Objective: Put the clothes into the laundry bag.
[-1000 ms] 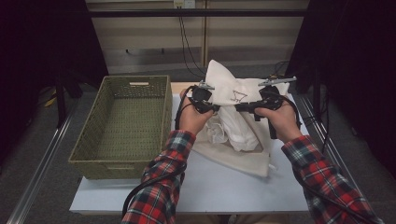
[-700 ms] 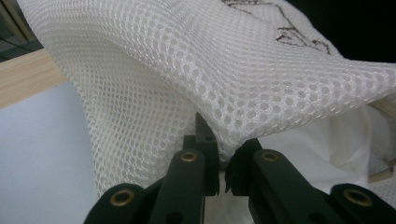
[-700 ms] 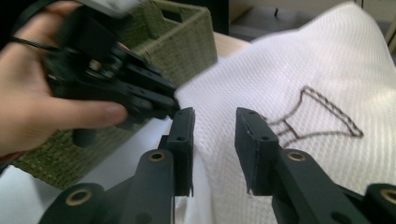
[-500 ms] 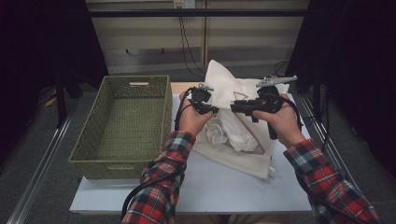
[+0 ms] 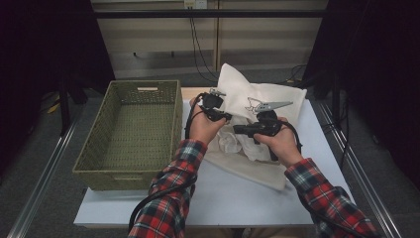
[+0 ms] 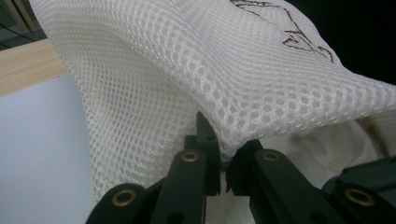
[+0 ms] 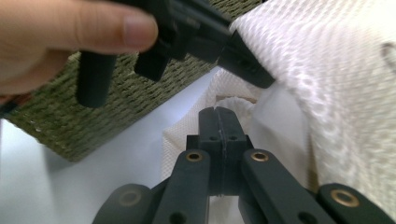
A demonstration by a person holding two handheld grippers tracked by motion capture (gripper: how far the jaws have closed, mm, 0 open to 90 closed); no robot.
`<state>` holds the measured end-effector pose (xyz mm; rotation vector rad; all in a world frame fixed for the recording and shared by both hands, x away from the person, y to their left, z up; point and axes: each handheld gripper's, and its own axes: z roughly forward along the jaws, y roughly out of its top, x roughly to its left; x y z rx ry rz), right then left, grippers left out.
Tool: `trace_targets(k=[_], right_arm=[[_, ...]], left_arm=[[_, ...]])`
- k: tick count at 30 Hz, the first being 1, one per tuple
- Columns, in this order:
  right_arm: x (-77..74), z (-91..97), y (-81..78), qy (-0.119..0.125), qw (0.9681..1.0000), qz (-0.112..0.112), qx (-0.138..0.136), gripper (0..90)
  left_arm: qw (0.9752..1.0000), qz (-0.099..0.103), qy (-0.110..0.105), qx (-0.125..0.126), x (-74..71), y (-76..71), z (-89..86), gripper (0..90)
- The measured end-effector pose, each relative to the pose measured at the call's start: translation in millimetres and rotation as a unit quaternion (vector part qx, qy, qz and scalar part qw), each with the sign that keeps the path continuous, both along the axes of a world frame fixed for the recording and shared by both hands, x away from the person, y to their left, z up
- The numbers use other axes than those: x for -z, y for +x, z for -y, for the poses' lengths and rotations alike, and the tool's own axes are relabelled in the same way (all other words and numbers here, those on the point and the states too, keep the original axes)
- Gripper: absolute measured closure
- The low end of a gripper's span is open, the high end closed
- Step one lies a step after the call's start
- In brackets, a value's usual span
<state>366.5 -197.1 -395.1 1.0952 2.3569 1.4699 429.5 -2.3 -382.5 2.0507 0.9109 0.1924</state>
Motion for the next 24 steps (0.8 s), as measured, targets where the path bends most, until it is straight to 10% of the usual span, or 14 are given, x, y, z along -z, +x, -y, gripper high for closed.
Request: trace_targets(k=[13, 24], right_arm=[[43.9, -17.3, 14.6, -0.042, 0.9986, 0.027, 0.017, 90.0], [53.6, -6.9, 24.3, -0.101, 0.9900, 0.065, 0.074, 90.0]], left_arm=[[0.9993, -0.032, -0.019, -0.004, -0.4, -3.1, -7.7, 86.7], [0.9971, -0.071, -0.025, 0.011, 9.6, -8.2, -5.7, 88.0]])
